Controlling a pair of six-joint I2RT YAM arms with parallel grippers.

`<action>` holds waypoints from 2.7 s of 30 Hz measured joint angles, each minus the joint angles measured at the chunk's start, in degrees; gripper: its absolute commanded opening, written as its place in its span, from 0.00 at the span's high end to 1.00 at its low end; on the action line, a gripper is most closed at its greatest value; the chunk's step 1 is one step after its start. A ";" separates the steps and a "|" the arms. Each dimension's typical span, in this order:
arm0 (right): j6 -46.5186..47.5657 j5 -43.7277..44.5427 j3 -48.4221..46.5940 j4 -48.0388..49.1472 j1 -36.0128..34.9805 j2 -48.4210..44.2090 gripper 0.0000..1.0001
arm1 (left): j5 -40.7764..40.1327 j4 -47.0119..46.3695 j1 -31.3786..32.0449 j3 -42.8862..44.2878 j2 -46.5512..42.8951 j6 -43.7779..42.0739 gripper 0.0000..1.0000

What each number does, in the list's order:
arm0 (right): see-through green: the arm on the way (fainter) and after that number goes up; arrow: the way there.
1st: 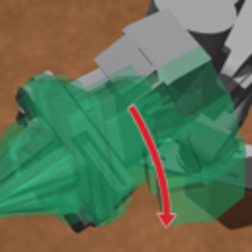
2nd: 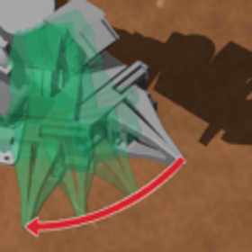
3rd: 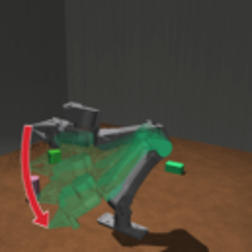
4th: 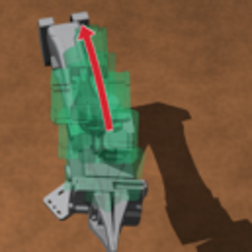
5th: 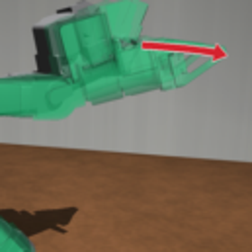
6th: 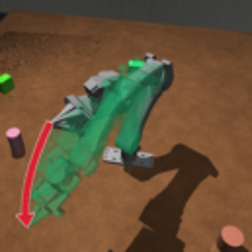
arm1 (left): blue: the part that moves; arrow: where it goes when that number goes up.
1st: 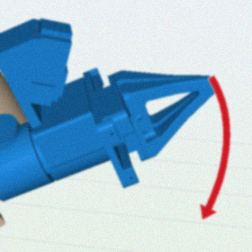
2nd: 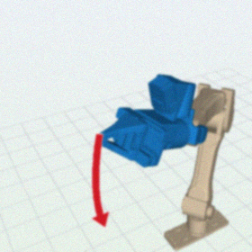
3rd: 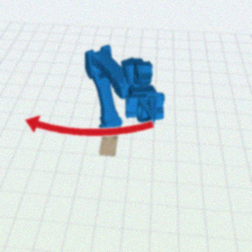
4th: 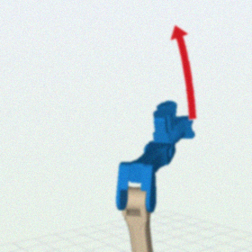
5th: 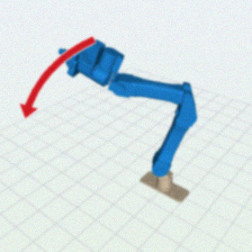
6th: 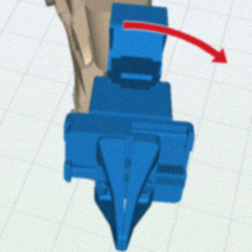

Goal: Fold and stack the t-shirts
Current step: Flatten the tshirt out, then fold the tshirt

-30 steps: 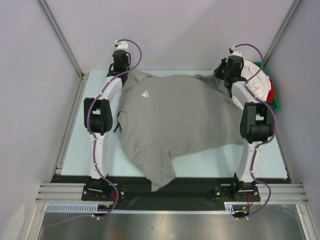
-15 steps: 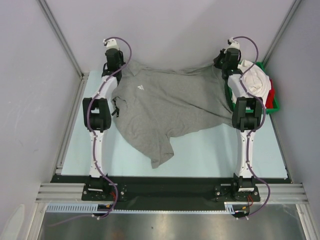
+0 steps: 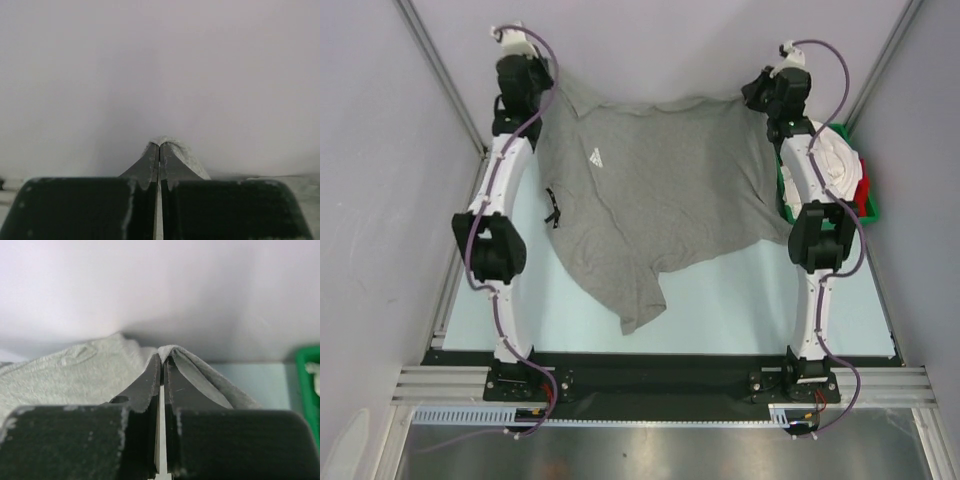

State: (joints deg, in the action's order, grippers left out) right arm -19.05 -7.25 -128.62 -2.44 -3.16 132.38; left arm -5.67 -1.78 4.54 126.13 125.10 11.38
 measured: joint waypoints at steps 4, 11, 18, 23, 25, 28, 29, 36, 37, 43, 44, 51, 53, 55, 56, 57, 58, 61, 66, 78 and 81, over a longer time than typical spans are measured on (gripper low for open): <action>-0.22 -1.44 4.17 0.26 -2.23 -11.37 1.00 | 1.53 0.44 0.07 0.66 -11.74 -1.20 1.00; -1.66 -3.34 12.15 4.52 -5.05 -35.39 1.00 | 1.77 1.18 -0.17 3.23 -30.51 -5.03 1.00; -3.63 -4.24 17.84 8.61 -5.05 -52.48 1.00 | -0.13 2.47 -0.44 3.67 -46.38 -8.28 1.00; -5.51 -8.04 20.31 9.70 -5.16 -59.56 1.00 | -2.64 2.36 -0.46 3.28 -53.83 -12.35 1.00; -6.82 -11.87 21.07 10.03 -5.38 -61.66 1.00 | -4.37 1.62 -0.46 2.32 -56.52 -14.51 1.00; -8.52 -16.20 22.62 10.36 -6.38 -64.35 1.00 | -7.65 -0.42 0.02 0.15 -59.95 -18.47 1.00; -8.81 -17.27 23.23 10.21 -7.23 -65.40 1.00 | -8.57 -0.81 0.61 -0.37 -60.70 -20.04 1.00; -7.28 -19.78 24.79 8.96 -12.79 -69.81 1.00 | -13.49 -3.56 6.80 -1.99 -61.46 -29.75 1.00; -6.99 -19.71 25.90 9.29 -12.87 -70.51 1.00 | -13.90 -3.85 6.97 -2.67 -61.33 -30.64 1.00; -4.96 -18.03 35.04 11.82 -13.20 -69.29 1.00 | -15.72 -8.46 6.62 -10.95 -57.44 -33.44 1.00; -4.39 -17.22 37.51 11.89 -13.27 -68.35 1.00 | -15.85 -9.27 6.36 -13.31 -55.76 -33.48 1.00; -0.04 -9.42 51.78 11.50 -12.17 -55.67 1.00 | -16.50 -14.29 5.51 -26.75 -33.86 -31.85 1.00; 1.07 -7.02 54.86 11.37 -10.93 -50.75 1.00 | -16.52 -14.56 5.49 -27.21 -23.80 -30.84 1.00; 1.99 -5.40 56.26 11.93 -9.27 -45.18 1.00 | -16.46 -14.51 5.44 -27.04 -14.62 -29.73 1.00; 2.21 -5.09 56.30 12.22 -8.17 -42.07 1.00 | -16.44 -14.45 5.44 -26.16 -9.84 -28.83 1.00; 2.36 -4.81 56.13 12.68 -7.32 -39.36 1.00 | -16.33 -14.32 5.40 -24.92 -5.22 -27.69 1.00; 2.43 -4.61 55.34 12.98 -6.14 -35.91 1.00 | -16.22 -14.16 5.38 -23.58 -0.81 -26.23 1.00; 2.69 -4.59 51.63 13.00 -3.13 -26.12 1.00 | -16.15 -11.98 5.22 -14.16 10.88 -21.81 1.00; 4.20 -5.22 40.87 8.46 0.00 -13.44 1.00 | -15.61 -10.67 4.94 -0.15 21.03 -14.93 1.00; 4.72 -8.74 24.57 2.86 1.70 -4.13 1.00 | -12.24 -11.58 0.96 0.59 19.74 -1.90 1.00; 3.74 -9.33 22.60 -0.59 2.01 -2.91 0.99 | -9.33 -7.65 -0.61 -1.88 17.59 0.39 0.99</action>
State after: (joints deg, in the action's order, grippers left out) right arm -15.31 -16.58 -106.02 -3.03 -1.15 129.47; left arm -15.00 -9.43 3.92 124.25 142.69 11.77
